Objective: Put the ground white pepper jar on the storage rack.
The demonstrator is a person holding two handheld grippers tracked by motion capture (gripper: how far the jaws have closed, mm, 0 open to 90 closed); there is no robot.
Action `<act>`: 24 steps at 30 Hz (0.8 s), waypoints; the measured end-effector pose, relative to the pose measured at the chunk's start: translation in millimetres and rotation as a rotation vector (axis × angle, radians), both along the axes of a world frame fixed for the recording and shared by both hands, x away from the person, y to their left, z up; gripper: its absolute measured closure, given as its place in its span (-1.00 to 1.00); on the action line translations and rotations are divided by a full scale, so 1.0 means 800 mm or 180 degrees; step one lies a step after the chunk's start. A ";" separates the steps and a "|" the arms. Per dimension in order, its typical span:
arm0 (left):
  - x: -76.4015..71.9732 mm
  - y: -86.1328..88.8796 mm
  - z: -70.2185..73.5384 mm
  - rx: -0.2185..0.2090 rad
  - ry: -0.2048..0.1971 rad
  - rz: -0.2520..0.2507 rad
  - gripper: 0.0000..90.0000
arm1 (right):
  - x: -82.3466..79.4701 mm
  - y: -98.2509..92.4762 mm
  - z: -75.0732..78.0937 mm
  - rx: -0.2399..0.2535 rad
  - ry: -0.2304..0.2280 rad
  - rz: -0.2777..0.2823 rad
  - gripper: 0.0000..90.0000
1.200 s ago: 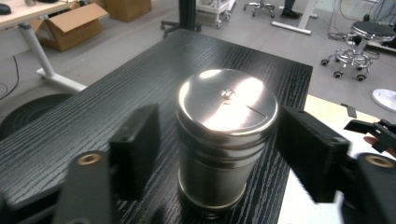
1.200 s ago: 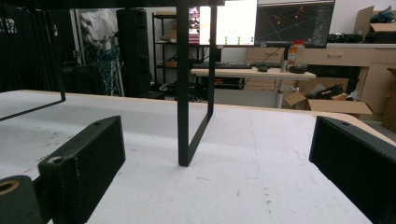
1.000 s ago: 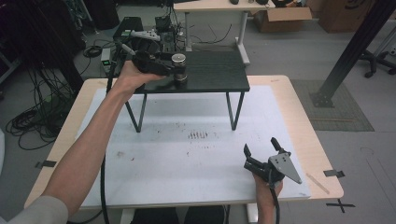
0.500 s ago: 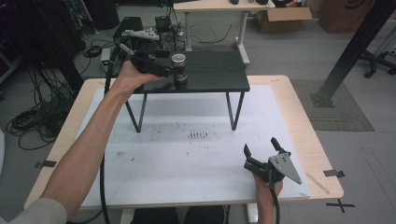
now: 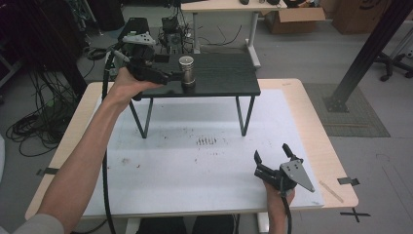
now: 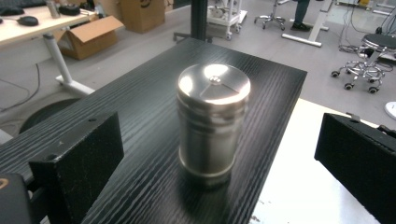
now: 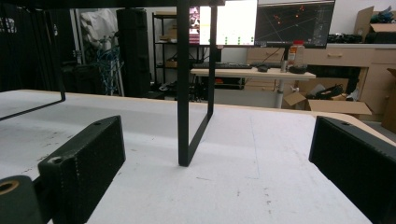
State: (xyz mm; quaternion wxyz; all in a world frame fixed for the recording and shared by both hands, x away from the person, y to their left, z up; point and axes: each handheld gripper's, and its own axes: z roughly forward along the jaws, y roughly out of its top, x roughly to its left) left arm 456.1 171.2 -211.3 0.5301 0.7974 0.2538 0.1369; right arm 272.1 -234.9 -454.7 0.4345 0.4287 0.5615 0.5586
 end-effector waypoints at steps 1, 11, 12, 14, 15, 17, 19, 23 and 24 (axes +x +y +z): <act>-0.003 0.002 0.000 -0.0004 -0.0002 -0.0002 -0.96 | 0.000 0.000 0.000 0.0000 0.0001 0.0000 -0.93; -0.035 0.032 -0.001 -0.0011 -0.0112 0.0027 -0.95 | 0.000 0.000 0.000 0.0001 0.0003 0.0000 -0.93; -0.039 0.035 -0.002 -0.0008 -0.0130 0.0043 -0.95 | 0.000 0.000 0.000 0.0000 0.0002 0.0000 -0.93; -0.046 0.041 -0.003 -0.0010 -0.0155 0.0053 -0.95 | 0.000 0.000 0.000 0.0000 0.0001 0.0000 -0.93; -0.050 0.044 -0.004 -0.0011 -0.0169 0.0058 -0.95 | 0.000 0.000 0.000 -0.0002 0.0002 0.0000 -0.93; -0.058 0.051 -0.005 0.0011 -0.0187 0.0080 -0.95 | 0.000 0.000 0.000 -0.0002 0.0003 0.0000 -0.93; -0.066 0.058 -0.006 0.0010 -0.0223 0.0104 -0.95 | 0.000 0.000 0.000 -0.0003 -0.0001 0.0000 -0.93; -0.079 0.070 -0.009 0.0001 -0.0250 0.0126 -0.95 | 0.000 0.000 0.000 -0.0001 0.0002 -0.0001 -0.93; -0.082 0.073 -0.009 0.0003 -0.0266 0.0141 -0.95 | 0.000 0.000 0.000 -0.0003 0.0003 0.0000 -0.93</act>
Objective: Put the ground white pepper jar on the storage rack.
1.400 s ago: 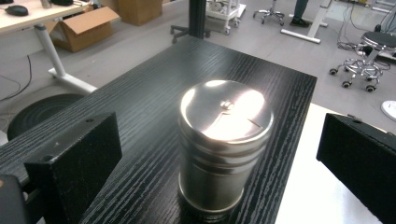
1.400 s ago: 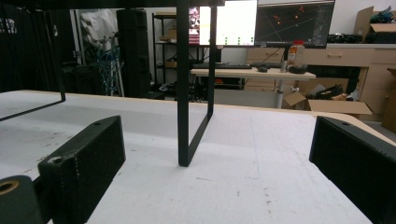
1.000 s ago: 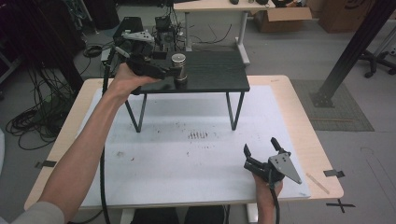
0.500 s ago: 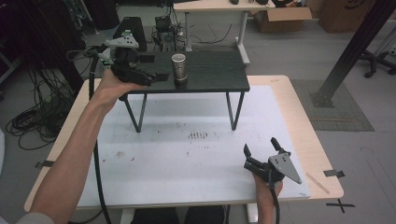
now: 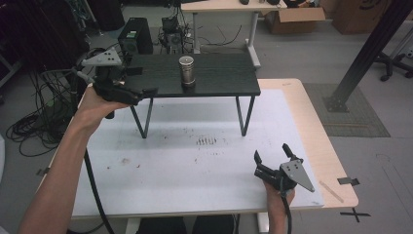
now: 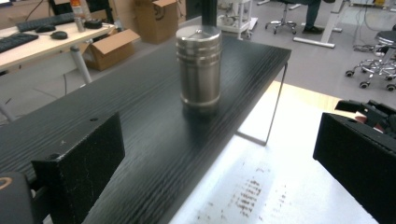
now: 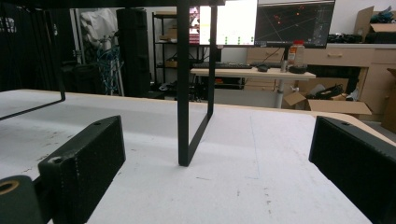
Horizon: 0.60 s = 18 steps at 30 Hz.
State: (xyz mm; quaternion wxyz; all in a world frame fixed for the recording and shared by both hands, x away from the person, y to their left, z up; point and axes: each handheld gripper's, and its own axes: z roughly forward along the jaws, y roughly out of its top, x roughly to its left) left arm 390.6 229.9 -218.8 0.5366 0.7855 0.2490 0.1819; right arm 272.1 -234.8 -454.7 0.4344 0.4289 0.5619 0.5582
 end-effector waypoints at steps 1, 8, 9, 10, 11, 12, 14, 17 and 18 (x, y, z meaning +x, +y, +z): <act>-0.004 0.004 -0.001 -0.0010 -0.0009 0.0011 -0.95 | 0.000 0.000 0.000 0.0000 -0.0001 0.0000 -0.93; -0.021 0.021 -0.014 -0.0031 -0.0044 0.0045 -0.95 | 0.000 0.000 0.000 0.0000 -0.0001 0.0000 -0.93; -0.023 0.023 -0.017 -0.0059 -0.0051 0.0061 -0.95 | 0.000 0.000 0.000 0.0000 -0.0001 0.0000 -0.93; -0.024 0.026 -0.019 -0.0075 -0.0041 0.0070 -0.95 | 0.000 0.000 0.000 0.0000 -0.0002 0.0000 -0.93; -0.026 0.029 -0.022 -0.0080 -0.0045 0.0086 -0.95 | 0.000 0.000 0.000 0.0000 -0.0001 0.0000 -0.93; -0.027 0.031 -0.025 -0.0092 -0.0032 0.0104 -0.95 | 0.000 0.000 0.000 -0.0001 -0.0003 0.0000 -0.93; -0.029 0.037 -0.031 -0.0112 -0.0010 0.0128 -0.95 | 0.000 0.000 0.000 0.0001 -0.0001 0.0000 -0.93; -0.036 0.044 -0.039 -0.0153 -0.0035 0.0178 -0.95 | 0.000 0.000 0.000 0.0002 0.0001 0.0000 -0.93; -0.038 0.047 -0.041 -0.0157 -0.0036 0.0197 -0.95 | 0.000 0.000 0.000 0.0002 -0.0001 0.0000 -0.93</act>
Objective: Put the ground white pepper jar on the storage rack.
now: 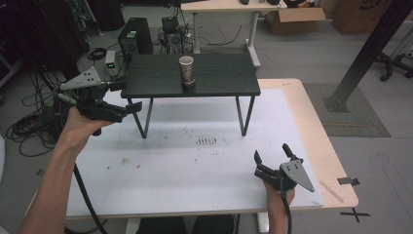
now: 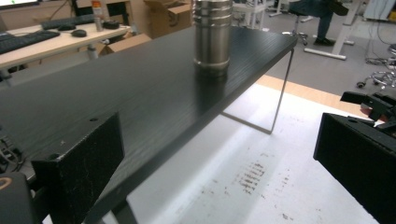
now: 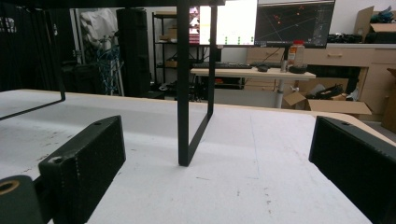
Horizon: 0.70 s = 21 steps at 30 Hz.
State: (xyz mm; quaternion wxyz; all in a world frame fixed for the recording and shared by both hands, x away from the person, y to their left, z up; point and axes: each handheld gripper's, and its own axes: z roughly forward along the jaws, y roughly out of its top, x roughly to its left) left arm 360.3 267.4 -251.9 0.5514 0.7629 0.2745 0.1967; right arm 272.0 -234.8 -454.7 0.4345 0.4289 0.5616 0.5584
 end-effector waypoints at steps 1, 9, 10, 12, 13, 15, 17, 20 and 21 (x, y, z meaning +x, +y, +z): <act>-0.003 0.003 -0.003 0.0008 -0.0020 0.0033 -0.95 | 0.000 0.000 0.000 -0.0001 0.0000 0.0000 -0.93; -0.016 0.023 -0.030 -0.0042 0.0005 0.0179 -0.95 | 0.000 0.000 0.000 -0.0003 0.0000 0.0001 -0.93; -0.018 0.026 -0.034 -0.0052 0.0014 0.0202 -0.95 | 0.000 0.000 0.000 -0.0003 -0.0001 0.0001 -0.93; -0.022 0.032 -0.040 -0.0078 0.0019 0.0247 -0.95 | 0.000 0.000 0.000 -0.0002 0.0001 0.0001 -0.93; -0.024 0.035 -0.044 -0.0096 0.0022 0.0269 -0.95 | 0.000 0.000 0.000 -0.0002 -0.0001 0.0000 -0.93; -0.028 0.039 -0.050 -0.0122 0.0015 0.0303 -0.95 | 0.000 0.000 0.000 -0.0003 0.0001 0.0001 -0.93; -0.031 0.042 -0.055 -0.0141 0.0005 0.0333 -0.95 | 0.000 0.000 0.000 -0.0004 -0.0001 0.0001 -0.93; -0.037 0.046 -0.065 -0.0164 -0.0025 0.0407 -0.95 | 0.000 0.000 0.000 -0.0005 -0.0003 0.0000 -0.93; -0.039 0.047 -0.069 -0.0163 -0.0030 0.0430 -0.95 | 0.000 0.000 0.000 -0.0004 -0.0002 0.0000 -0.93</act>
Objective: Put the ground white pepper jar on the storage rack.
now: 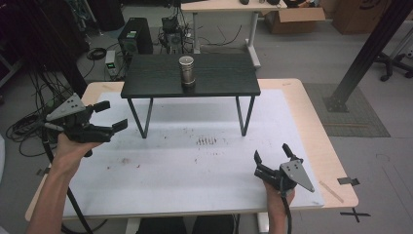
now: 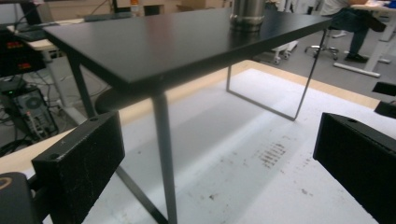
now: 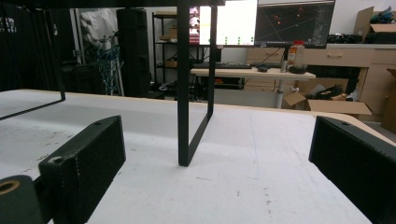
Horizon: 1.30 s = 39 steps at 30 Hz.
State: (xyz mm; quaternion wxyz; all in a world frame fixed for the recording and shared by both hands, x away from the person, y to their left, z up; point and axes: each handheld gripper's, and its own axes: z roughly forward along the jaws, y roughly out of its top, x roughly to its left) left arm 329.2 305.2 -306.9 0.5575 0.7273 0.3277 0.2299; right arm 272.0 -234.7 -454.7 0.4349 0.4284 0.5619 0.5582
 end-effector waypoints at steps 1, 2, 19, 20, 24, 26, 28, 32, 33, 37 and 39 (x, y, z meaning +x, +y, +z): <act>-0.002 0.001 -0.004 -0.0005 -0.0001 0.0023 -0.95 | 0.000 0.000 0.000 0.0001 0.0000 0.0000 -0.93; -0.003 0.002 -0.009 -0.0006 -0.0002 0.0045 -0.95 | 0.000 0.000 0.000 0.0001 0.0001 0.0000 -0.93; -0.023 0.033 -0.085 -0.0167 0.0090 0.0423 -0.95 | 0.000 0.000 0.000 -0.0002 0.0000 0.0000 -0.93; -0.024 0.035 -0.091 -0.0158 0.0103 0.0459 -0.95 | 0.000 0.000 0.000 -0.0002 0.0001 0.0000 -0.93; -0.032 0.042 -0.106 -0.0037 0.0069 0.0569 -0.95 | 0.000 0.000 0.000 -0.0002 0.0002 0.0000 -0.93; -0.037 0.046 -0.114 -0.0051 0.0055 0.0614 -0.95 | 0.000 0.000 0.000 -0.0002 0.0001 0.0000 -0.93; -0.041 0.050 -0.123 -0.0110 0.0031 0.0680 -0.95 | 0.000 0.000 0.000 -0.0003 0.0002 -0.0001 -0.92; -0.048 0.055 -0.135 -0.0202 -0.0010 0.0753 -0.95 | 0.000 0.000 0.000 -0.0004 0.0002 -0.0001 -0.92; -0.050 0.055 -0.138 -0.0195 -0.0020 0.0760 -0.95 | 0.000 0.000 0.000 -0.0004 0.0002 -0.0001 -0.92; -0.057 0.055 -0.147 -0.0178 -0.0082 0.0800 -0.96 | 0.000 0.000 0.000 -0.0004 0.0002 -0.0002 -0.92; -0.059 0.055 -0.150 -0.0168 -0.0113 0.0823 -0.96 | 0.000 0.000 0.000 -0.0004 0.0002 -0.0002 -0.92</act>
